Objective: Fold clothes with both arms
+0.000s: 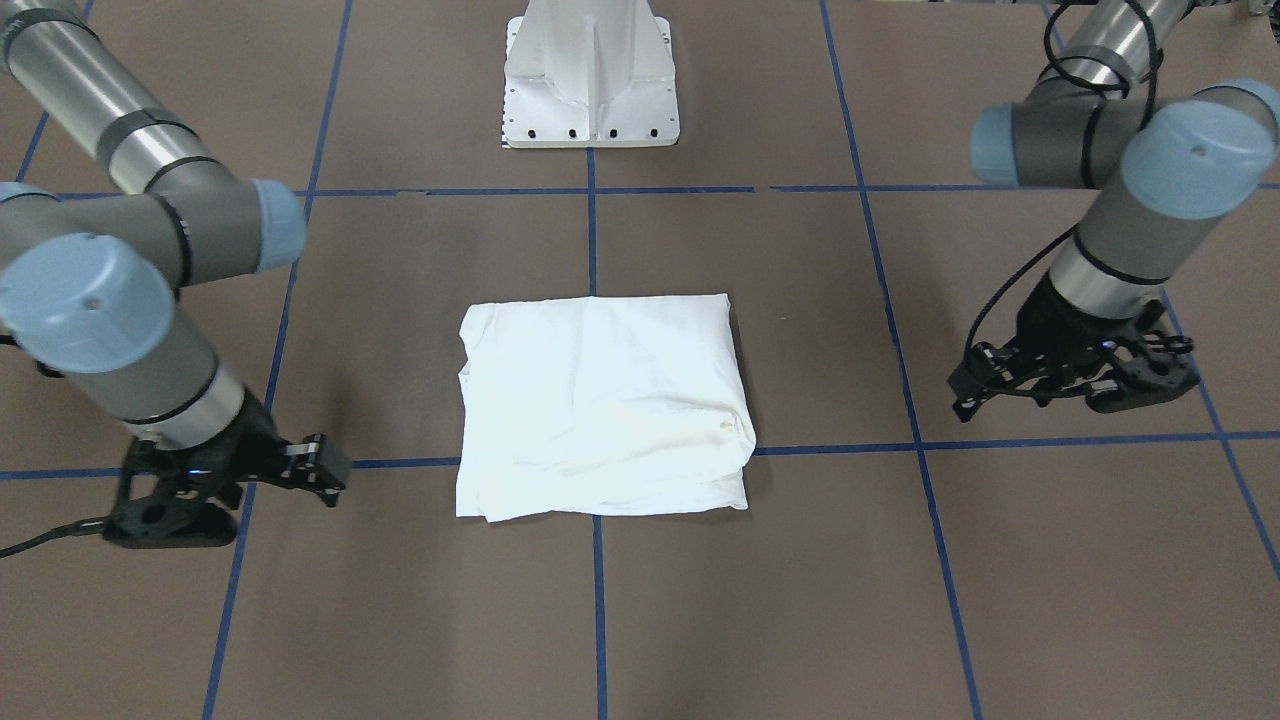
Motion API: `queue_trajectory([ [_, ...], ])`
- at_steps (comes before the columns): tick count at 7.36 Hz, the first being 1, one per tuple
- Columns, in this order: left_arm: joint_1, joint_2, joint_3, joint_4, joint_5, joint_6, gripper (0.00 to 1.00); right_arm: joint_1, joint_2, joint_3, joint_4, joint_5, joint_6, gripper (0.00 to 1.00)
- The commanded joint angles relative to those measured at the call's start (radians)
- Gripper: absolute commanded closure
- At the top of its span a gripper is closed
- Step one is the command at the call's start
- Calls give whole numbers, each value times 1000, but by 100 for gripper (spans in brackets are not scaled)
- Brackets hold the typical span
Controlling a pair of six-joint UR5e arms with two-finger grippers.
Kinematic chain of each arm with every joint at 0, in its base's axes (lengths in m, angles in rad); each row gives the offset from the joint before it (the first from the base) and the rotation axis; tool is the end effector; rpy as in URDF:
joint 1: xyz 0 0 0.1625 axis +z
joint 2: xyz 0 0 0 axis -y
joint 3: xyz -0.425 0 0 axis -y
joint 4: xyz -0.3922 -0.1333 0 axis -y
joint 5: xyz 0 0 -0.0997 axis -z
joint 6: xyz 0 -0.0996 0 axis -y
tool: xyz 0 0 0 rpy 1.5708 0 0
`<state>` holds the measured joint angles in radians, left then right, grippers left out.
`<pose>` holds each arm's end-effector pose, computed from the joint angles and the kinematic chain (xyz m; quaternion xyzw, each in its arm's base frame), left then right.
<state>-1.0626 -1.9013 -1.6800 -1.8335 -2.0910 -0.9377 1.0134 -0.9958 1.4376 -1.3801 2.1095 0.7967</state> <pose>0.2308 -0.5866 0.3991 0.0895 0.4010 -0.1069 0.9054 -0.3093 -0.6516 0.3615 0.0752 -0.3849 0.0272 0.9195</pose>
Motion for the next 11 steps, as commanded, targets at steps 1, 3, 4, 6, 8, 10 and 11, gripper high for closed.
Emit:
queue_trajectory([
  [1, -171, 137, -9, 0, -55, 351, 0, 161, -241, 107, -3, 92, -268, 0],
  [3, -297, 235, -4, -1, -67, 583, 0, 317, -377, 135, -46, 186, -496, 0],
  [4, -354, 276, 0, -3, -107, 662, 0, 389, -441, 180, -95, 208, -605, 0],
  [6, -376, 347, -13, -6, -152, 752, 0, 444, -512, 266, -192, 211, -718, 0],
  [8, -420, 341, -32, -33, -141, 749, 0, 442, -509, 224, -198, 201, -709, 0],
  [10, -427, 388, -21, -79, -138, 752, 0, 474, -524, 227, -189, 202, -722, 0],
  [11, -427, 422, -6, -79, -138, 757, 0, 481, -553, 237, -189, 198, -722, 0],
])
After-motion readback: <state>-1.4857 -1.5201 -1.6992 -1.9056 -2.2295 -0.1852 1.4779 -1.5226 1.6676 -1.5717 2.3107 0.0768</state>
